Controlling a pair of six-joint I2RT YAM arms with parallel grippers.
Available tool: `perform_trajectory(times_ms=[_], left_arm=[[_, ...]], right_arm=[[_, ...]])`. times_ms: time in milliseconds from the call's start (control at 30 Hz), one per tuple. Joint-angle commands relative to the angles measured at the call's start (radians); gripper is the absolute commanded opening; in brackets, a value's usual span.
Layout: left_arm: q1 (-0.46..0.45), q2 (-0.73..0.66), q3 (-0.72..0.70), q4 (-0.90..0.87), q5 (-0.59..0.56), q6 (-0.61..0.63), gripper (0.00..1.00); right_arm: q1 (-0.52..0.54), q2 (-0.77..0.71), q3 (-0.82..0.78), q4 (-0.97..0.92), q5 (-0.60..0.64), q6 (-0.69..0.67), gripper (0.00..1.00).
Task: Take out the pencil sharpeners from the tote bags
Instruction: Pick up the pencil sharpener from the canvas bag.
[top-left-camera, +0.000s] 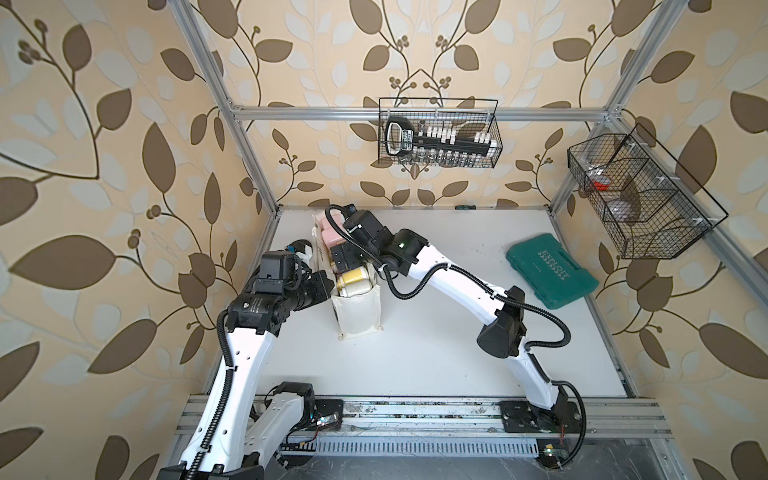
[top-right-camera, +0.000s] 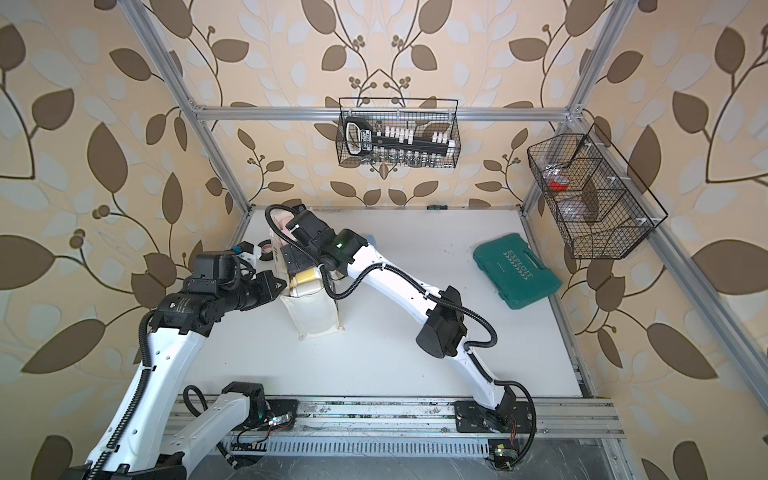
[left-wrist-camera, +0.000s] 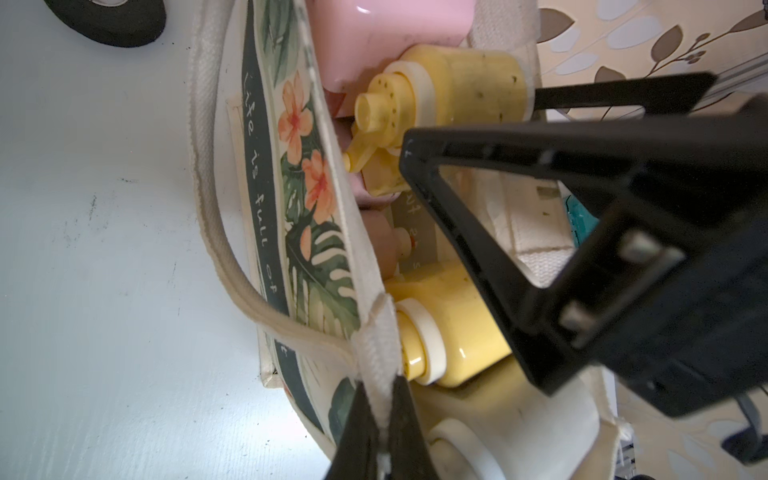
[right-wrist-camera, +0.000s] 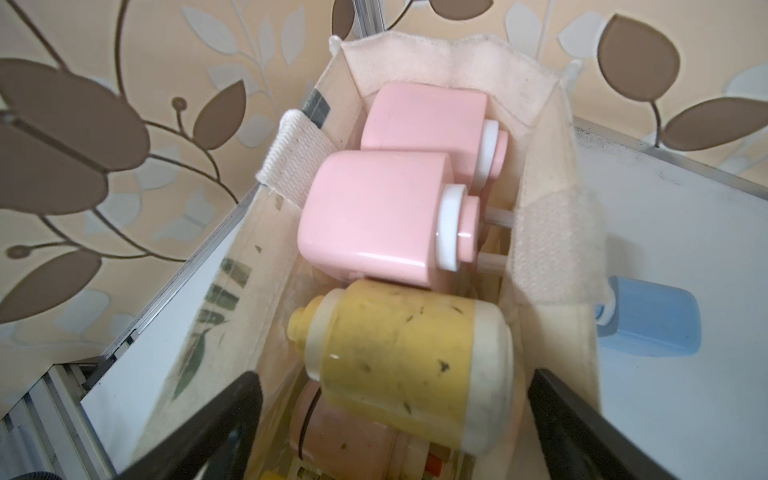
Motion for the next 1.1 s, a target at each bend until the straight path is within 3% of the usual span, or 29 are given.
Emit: perform_trajectory(times_ms=[0,200,467,600,867,1067], left_arm=[[-0.007,-0.002,-0.02,-0.02,-0.012,0.015,0.0],[-0.007,0.002,-0.022,-0.018,-0.008,0.015,0.0],[-0.007,-0.001,-0.029,-0.017,-0.006,0.016,0.0],[-0.007,-0.001,-0.027,-0.018,-0.006,0.018,0.0],[-0.007,0.0,-0.027,-0.018,-0.009,0.018,0.0],[-0.007,-0.001,-0.028,-0.017,-0.012,0.017,0.0]], right_arm=[[-0.014,0.035,0.012,0.006,0.007,-0.013,1.0],[-0.021,0.061,-0.001,0.049,0.007,-0.032,0.98],[-0.038,0.089,-0.015,0.085,-0.023,-0.035,0.87],[-0.038,0.091,-0.012,0.084,-0.035,-0.039,0.77],[-0.038,-0.009,-0.097,0.128,-0.044,-0.04,0.62],[-0.029,-0.089,-0.141,0.162,-0.089,-0.046,0.58]])
